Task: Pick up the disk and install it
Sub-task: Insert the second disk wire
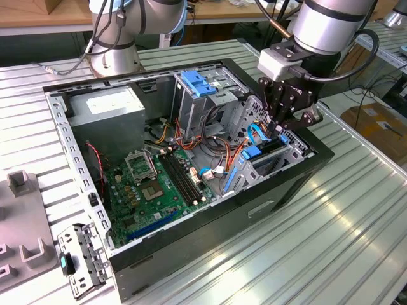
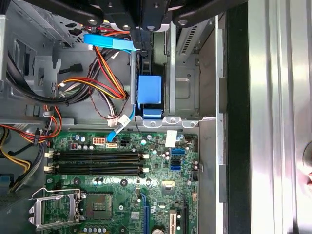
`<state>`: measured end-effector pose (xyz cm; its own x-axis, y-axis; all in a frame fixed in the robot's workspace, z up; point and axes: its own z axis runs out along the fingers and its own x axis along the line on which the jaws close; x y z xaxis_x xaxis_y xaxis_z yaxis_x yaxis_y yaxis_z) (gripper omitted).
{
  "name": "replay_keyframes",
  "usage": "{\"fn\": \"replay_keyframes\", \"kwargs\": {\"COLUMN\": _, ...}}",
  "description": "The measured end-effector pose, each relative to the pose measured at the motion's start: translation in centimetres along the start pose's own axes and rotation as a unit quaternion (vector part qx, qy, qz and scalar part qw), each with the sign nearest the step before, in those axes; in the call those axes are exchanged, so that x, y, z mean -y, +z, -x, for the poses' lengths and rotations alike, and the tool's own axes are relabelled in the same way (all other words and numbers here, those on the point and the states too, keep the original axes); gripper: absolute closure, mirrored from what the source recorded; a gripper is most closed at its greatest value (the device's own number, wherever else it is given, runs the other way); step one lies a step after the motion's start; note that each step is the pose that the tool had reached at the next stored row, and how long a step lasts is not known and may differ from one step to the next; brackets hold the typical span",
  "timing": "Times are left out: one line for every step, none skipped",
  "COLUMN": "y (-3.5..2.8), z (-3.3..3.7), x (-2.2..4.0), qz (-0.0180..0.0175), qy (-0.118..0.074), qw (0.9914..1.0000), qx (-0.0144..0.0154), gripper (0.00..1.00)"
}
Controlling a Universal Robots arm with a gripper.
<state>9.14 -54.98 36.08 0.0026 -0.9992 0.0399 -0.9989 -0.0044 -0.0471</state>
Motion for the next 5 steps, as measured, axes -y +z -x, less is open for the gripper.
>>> {"fn": "replay_keyframes", "kwargs": {"y": 0.0, "z": 0.0, "x": 0.0, "qz": 0.0, "qy": 0.0, "qw": 1.0, "qx": 0.0, "gripper": 0.89}}
{"fn": "replay_keyframes", "kwargs": {"y": 0.0, "z": 0.0, "x": 0.0, "qz": 0.0, "qy": 0.0, "qw": 1.0, "qx": -0.0001, "gripper": 0.89}}
{"fn": "replay_keyframes", "kwargs": {"y": 0.0, "z": 0.0, "x": 0.0, "qz": 0.0, "qy": 0.0, "qw": 1.0, "qx": -0.0001, "gripper": 0.89}}
{"fn": "replay_keyframes", "kwargs": {"y": 0.0, "z": 0.0, "x": 0.0, "qz": 0.0, "qy": 0.0, "qw": 1.0, "qx": -0.0001, "gripper": 0.89}}
{"fn": "replay_keyframes", "kwargs": {"y": 0.0, "z": 0.0, "x": 0.0, "qz": 0.0, "qy": 0.0, "qw": 1.0, "qx": -0.0001, "gripper": 0.89}}
